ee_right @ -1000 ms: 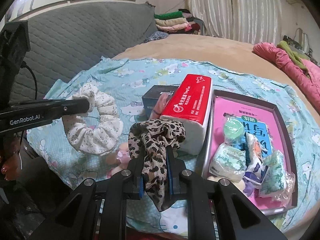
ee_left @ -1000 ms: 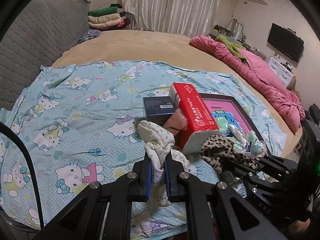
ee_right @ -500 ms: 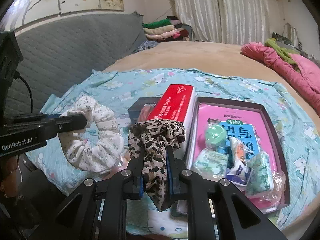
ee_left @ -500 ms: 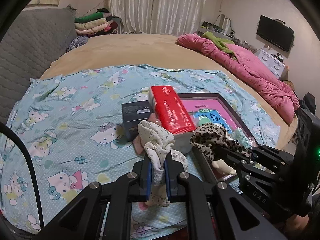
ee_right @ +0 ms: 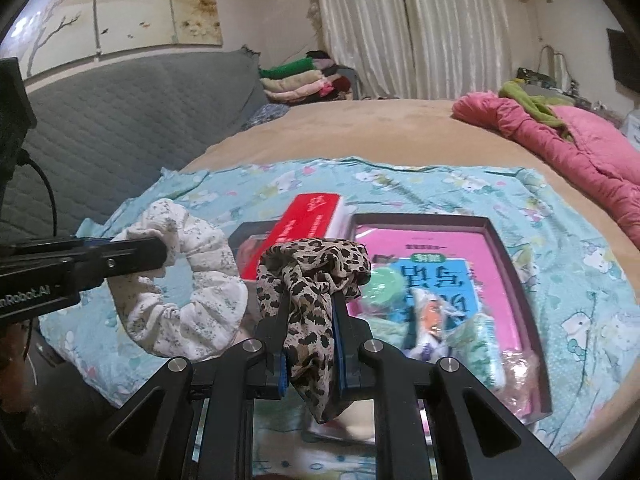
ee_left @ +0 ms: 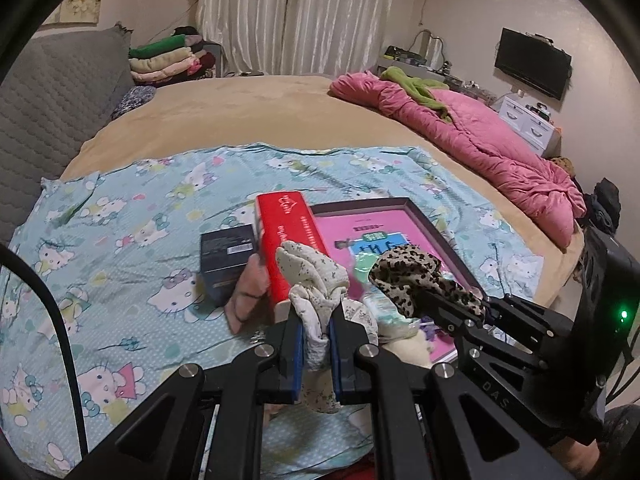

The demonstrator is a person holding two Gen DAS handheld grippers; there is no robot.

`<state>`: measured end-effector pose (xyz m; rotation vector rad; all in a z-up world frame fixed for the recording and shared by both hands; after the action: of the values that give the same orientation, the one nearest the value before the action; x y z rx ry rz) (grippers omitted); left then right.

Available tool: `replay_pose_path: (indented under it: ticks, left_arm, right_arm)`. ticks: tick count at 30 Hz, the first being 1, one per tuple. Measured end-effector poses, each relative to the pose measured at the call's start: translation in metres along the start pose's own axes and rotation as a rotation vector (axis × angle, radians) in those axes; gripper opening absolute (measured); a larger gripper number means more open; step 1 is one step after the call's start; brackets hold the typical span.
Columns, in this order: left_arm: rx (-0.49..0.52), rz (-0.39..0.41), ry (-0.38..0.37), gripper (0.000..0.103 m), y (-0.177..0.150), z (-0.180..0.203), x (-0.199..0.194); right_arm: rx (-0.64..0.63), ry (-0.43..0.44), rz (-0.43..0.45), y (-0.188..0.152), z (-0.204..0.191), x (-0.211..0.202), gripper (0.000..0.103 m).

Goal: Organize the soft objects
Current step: 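Carry the scrunchie with left tool while right tool carries the leopard cloth over the tray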

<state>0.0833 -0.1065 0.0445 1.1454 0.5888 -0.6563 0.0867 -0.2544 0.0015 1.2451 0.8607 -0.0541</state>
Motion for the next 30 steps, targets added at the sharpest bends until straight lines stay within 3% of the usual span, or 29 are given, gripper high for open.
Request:
replay_pose_path:
  ticks: [15, 30]
  left_arm:
    - [0.062, 0.004, -0.032, 0.011, 0.005, 0.041, 0.007]
    - [0.098, -0.002, -0.054, 0.011, 0.006, 0.068, 0.024]
  right_arm:
    - [0.094, -0.076, 0.035, -0.004, 0.045, -0.014, 0.017]
    - [0.135, -0.226, 0.053, -0.018, 0.084, -0.028, 0.017]
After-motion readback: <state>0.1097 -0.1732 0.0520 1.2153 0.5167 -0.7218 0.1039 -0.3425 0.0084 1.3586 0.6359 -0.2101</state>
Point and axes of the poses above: each gripper's, at about its wrist camera, not at the fingertips, and x roughly the way its jaws point, z to its right, y to its top, the point moved 3 cm from there along x, roughly the way its jaws point, and after that the axes turned 15 degrees about -x, right-handed, at the moved point
